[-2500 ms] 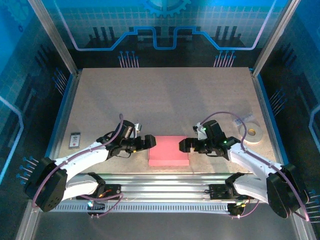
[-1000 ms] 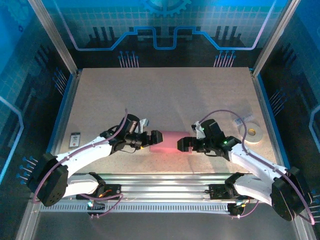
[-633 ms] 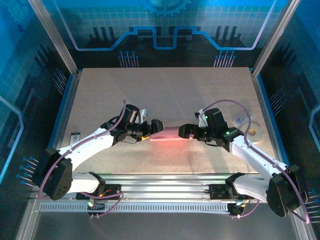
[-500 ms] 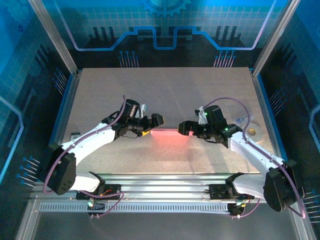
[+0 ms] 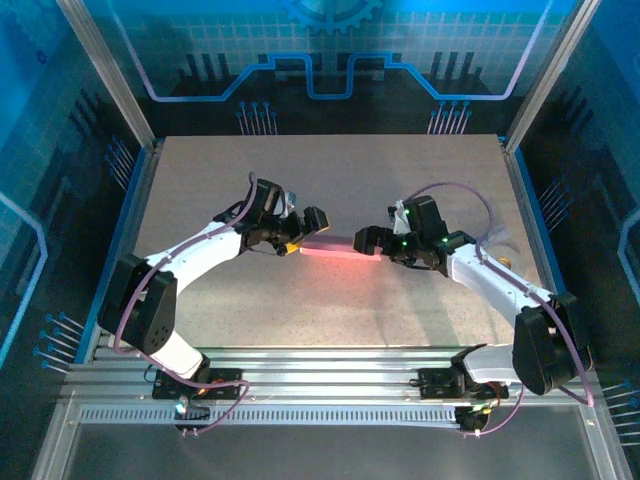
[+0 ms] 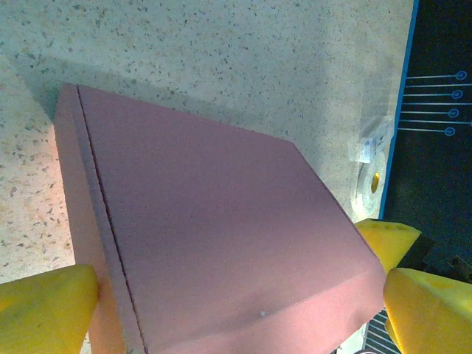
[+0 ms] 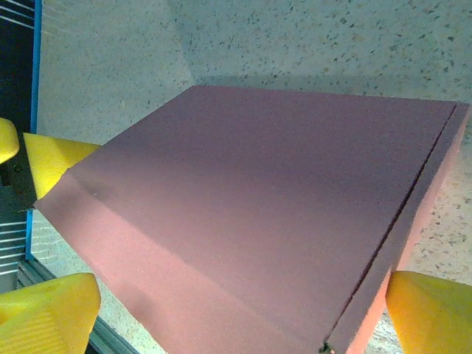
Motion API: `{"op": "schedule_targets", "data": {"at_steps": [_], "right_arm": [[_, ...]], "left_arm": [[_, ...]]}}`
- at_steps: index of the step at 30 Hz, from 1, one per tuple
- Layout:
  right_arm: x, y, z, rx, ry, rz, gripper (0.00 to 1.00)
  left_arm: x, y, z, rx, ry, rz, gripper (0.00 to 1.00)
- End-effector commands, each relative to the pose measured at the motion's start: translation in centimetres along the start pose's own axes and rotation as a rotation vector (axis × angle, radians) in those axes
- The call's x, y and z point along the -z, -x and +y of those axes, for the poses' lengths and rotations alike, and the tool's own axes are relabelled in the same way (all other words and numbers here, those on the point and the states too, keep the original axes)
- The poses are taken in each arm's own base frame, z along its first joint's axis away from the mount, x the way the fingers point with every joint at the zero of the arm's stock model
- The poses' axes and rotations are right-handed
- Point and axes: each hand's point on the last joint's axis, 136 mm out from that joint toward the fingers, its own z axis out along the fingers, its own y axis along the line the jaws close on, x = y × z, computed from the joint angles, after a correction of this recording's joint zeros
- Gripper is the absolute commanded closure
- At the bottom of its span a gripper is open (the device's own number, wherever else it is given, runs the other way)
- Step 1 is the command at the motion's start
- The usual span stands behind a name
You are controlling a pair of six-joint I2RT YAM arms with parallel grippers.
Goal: Fold the paper box
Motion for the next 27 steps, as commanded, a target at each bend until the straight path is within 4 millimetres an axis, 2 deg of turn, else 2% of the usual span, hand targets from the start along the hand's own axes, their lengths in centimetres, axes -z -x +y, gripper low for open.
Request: {"op": "schedule_targets", "data": {"at_steps": [1, 2, 7, 18, 27], "right_arm": [[0.2, 1.2, 1.6, 0.003, 0.064, -0.013, 0.0], [0.7, 2.2, 2.4, 0.012, 0.079, -0.034, 0.0], [0.9, 2.6, 2.8, 0.011, 0.087, -0.039, 0.0], [0.7, 3.1, 2.2, -0.022, 0.07, -0.041, 0.0], [0.5, 3.6, 2.0, -0.035, 0.068, -0.046, 0.0]], "left_arm": [[0.3, 0.0, -2.3, -0.036, -0.071, 0.043, 0.01], [0.4, 0.0, -2.5, -0.036, -0.075, 0.044, 0.01], [0.9, 0.3, -3.5, -0.037, -0.094, 0.04, 0.01], [1.7, 1.2, -3.9, -0.047, -0.069, 0.019, 0.01], [1.1, 1.8, -4.0, -0.034, -0.058, 0.035, 0.01]]}}
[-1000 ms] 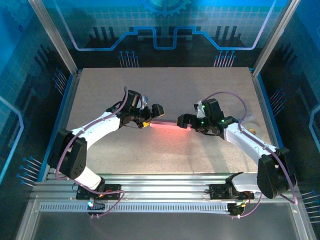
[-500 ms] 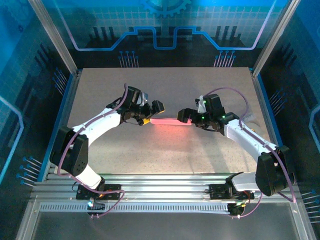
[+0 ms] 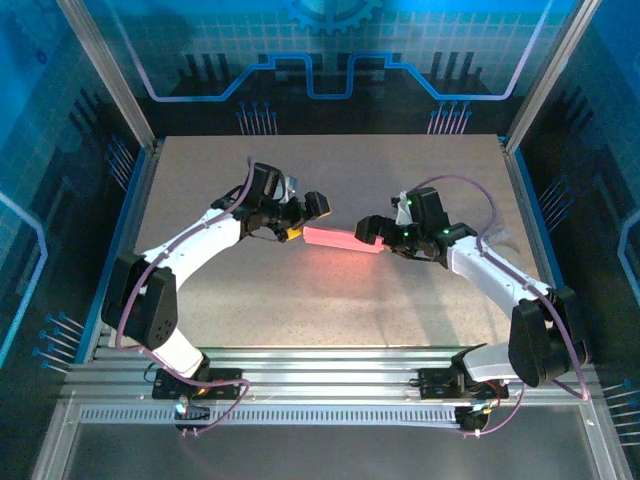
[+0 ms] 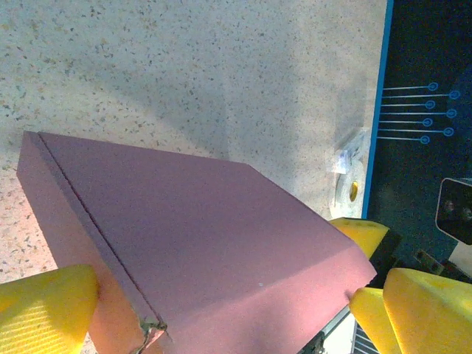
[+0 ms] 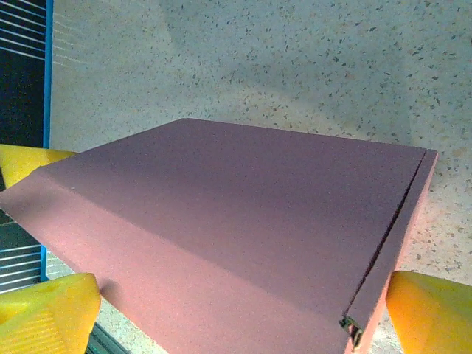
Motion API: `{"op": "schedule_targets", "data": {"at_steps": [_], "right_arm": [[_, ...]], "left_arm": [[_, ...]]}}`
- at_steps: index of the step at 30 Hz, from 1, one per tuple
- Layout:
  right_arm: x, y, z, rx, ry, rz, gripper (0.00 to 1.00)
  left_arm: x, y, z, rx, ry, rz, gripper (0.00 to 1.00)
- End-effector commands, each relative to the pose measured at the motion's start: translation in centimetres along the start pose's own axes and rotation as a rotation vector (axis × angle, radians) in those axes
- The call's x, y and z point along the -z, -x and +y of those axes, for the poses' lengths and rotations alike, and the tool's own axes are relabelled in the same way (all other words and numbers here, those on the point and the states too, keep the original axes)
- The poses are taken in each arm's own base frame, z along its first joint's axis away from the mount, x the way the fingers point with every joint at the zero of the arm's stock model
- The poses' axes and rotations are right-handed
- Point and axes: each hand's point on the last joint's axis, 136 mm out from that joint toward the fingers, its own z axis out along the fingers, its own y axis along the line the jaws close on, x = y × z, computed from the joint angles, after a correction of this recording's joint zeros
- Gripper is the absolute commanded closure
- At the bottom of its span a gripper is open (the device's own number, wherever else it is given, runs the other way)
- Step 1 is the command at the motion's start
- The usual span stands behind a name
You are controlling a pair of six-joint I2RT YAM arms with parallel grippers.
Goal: Fold the paper box
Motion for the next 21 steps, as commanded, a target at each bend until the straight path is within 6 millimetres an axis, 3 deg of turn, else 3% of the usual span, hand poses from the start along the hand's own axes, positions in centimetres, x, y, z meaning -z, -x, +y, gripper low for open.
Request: {"op": "schedule_targets", "data": {"at_steps": [1, 21], "right_arm": [[0.2, 1.4, 1.8, 0.007, 0.064, -0.015, 0.0], [0.2, 2.8, 1.3, -0.03, 0.037, -0.045, 0.0]], "left_arm": [[-0.2, -0.4, -1.2, -0.013, -0.04, 0.052, 0.0], [-0.1, 0.8, -0.2, 0.048, -0.01, 0.031, 0.01]]}}
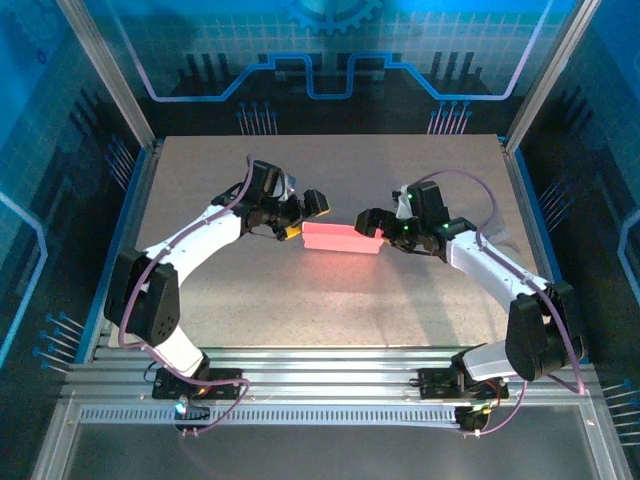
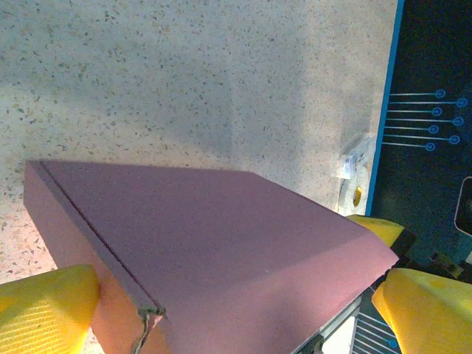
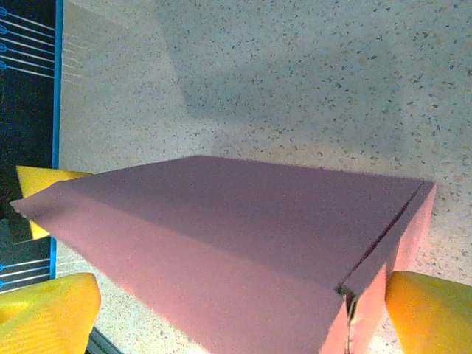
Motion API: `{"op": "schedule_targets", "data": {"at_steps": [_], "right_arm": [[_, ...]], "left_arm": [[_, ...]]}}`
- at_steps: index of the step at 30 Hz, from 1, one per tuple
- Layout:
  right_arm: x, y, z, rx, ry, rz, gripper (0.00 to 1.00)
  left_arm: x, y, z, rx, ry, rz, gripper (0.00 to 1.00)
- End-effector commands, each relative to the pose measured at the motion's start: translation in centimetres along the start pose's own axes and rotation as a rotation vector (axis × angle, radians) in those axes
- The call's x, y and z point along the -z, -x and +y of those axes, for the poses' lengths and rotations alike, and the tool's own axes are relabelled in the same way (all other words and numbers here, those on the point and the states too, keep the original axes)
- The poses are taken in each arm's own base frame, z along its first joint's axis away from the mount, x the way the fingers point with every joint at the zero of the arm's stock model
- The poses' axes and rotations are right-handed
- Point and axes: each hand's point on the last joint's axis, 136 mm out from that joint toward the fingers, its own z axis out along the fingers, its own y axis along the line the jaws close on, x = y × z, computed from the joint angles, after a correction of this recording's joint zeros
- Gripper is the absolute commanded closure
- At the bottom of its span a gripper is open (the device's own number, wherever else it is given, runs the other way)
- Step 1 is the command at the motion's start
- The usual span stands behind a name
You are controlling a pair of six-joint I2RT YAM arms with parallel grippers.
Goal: Fold the paper box
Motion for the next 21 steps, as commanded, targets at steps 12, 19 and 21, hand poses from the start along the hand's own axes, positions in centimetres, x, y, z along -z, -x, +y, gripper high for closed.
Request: {"op": "schedule_targets", "data": {"at_steps": [12, 19, 21], "right_arm": [[-0.4, 1.5, 0.7, -0.024, 0.028, -0.011, 0.0], [-0.3, 1.2, 0.3, -0.017, 0.012, -0.009, 0.0], [-0.2, 1.2, 0.2, -0.015, 0.008, -0.009, 0.0]], "left_arm": [[-0.5, 0.3, -0.1, 0.043, -0.021, 0.038, 0.01], [-0.4, 0.1, 0.2, 0.034, -0.011, 0.039, 0.01], [-0.4, 0.3, 0.5, 0.027, 0.003, 0.031, 0.01]]}}
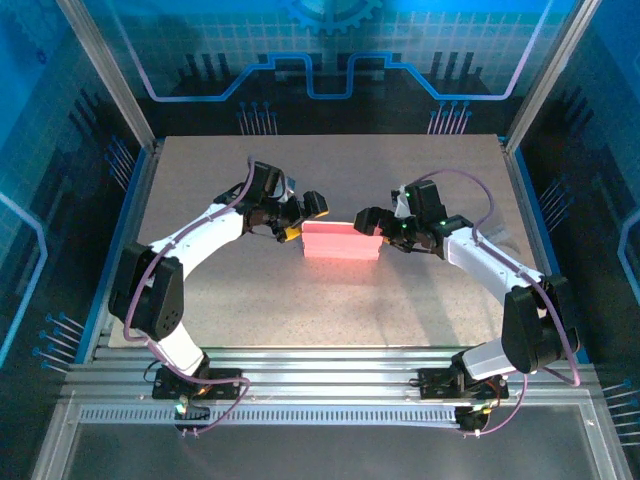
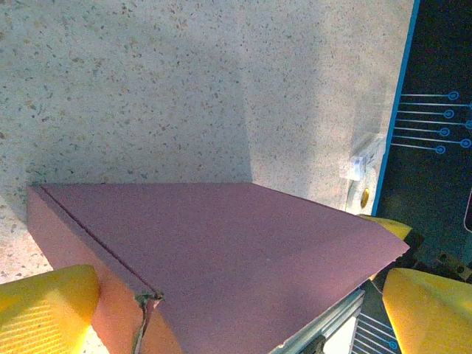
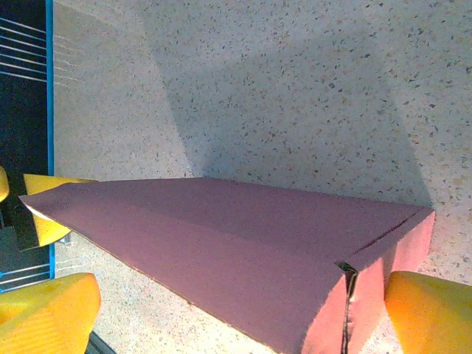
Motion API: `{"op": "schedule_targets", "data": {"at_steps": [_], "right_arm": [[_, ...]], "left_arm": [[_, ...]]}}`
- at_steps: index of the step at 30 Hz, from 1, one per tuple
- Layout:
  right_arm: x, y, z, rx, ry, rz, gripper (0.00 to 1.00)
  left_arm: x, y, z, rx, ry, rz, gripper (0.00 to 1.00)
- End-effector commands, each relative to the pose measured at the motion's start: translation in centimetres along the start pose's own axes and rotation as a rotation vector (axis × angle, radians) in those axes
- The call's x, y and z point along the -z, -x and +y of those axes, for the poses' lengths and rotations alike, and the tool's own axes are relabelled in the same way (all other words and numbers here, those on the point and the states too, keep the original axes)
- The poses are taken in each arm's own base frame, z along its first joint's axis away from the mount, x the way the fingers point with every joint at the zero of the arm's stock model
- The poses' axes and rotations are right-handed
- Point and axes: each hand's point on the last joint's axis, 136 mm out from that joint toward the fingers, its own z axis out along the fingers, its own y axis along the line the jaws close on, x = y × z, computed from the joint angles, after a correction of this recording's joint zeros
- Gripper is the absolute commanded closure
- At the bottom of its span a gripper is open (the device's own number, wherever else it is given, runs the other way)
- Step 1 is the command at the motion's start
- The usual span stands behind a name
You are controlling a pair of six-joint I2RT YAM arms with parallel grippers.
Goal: Fold the paper box
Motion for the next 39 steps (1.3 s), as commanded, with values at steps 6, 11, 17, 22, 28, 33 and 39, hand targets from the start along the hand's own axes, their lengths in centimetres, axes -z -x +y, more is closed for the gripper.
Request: {"op": "schedule_targets", "data": {"at_steps": [6, 11, 17, 22, 28, 33, 39], "right_arm": [[1.6, 1.5, 0.7, 0.031, 0.013, -0.04, 0.0], [2.2, 1.7, 0.4, 0.032, 0.0, -0.047, 0.0], [3.1, 2.0, 0.3, 0.053, -0.007, -0.068, 0.0], [4.0, 2.4, 0.1, 0.095, -0.053, -0.083, 0.03], [4.1, 3.3, -0.2, 0.118, -0.101, -0.093, 0.12], [3.8, 3.8, -1.0, 0.13, -0.151, -0.1, 0.24], [3.1, 3.6, -1.7, 0.127, -0.164, -0.086, 0.34]], "left_arm": [[1.0, 0.2, -0.2, -0.015, -0.01, -0.013, 0.01], [1.9, 0.5, -0.4, -0.028, -0.015, -0.028, 0.01], [2.9, 0.5, -0.4, -0.06, -0.01, -0.05, 0.01], [4.2, 1.1, -0.2, -0.127, 0.034, -0.096, 0.02], [3.7, 1.8, 0.6, -0.155, 0.094, -0.088, 0.1], [3.1, 1.9, 1.2, -0.159, 0.115, -0.081, 0.23], [2.9, 1.6, 2.1, -0.163, 0.137, -0.071, 0.34]]}}
